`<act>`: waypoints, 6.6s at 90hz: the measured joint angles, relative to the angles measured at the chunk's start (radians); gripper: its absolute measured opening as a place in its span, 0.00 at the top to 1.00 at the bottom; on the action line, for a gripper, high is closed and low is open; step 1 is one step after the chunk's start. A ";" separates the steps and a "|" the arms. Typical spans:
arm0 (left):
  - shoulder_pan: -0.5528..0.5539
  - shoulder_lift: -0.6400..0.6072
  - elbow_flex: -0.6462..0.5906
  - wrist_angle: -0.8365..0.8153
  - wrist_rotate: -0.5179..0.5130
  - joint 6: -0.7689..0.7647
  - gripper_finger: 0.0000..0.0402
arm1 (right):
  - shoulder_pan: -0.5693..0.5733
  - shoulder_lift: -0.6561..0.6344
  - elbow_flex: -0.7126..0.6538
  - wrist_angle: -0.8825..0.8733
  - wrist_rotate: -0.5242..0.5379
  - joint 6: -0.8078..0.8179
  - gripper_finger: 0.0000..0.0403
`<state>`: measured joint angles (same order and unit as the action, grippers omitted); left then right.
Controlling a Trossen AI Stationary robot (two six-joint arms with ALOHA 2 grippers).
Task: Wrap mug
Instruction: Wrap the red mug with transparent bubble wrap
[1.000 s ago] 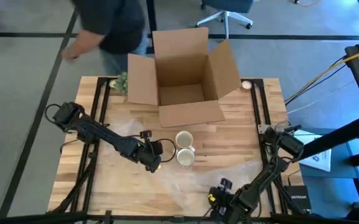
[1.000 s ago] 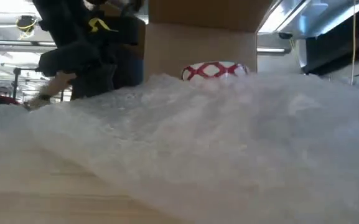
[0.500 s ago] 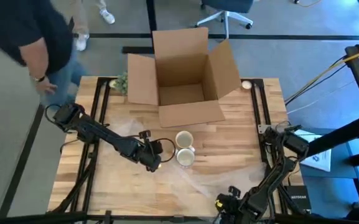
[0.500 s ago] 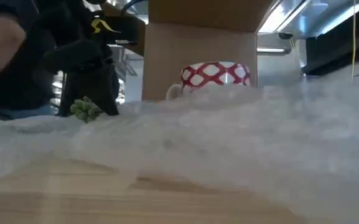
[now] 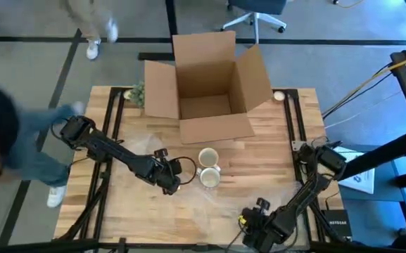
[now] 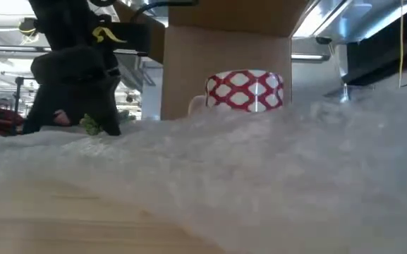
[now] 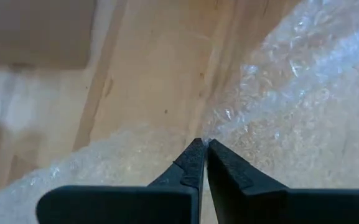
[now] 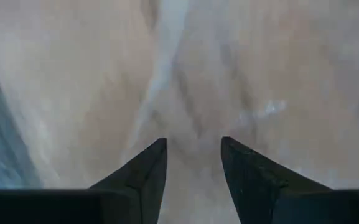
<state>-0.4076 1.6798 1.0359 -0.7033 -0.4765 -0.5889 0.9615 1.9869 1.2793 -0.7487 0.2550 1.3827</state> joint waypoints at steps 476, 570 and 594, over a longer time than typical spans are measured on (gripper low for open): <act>-0.262 -0.022 -0.079 0.483 0.159 0.226 0.49 | -0.036 -0.137 0.232 -0.324 0.302 0.138 0.33; -0.279 0.144 0.071 0.501 0.114 0.266 0.99 | 0.087 -0.050 0.232 -0.285 0.314 0.345 0.33; -0.282 0.122 0.193 0.504 0.034 0.500 1.00 | 0.090 0.019 0.230 -0.298 0.336 0.367 0.33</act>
<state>-0.6900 1.8019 1.2285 -0.1993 -0.4426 -0.0886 1.0511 2.0063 1.5097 -1.0467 0.5910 1.7497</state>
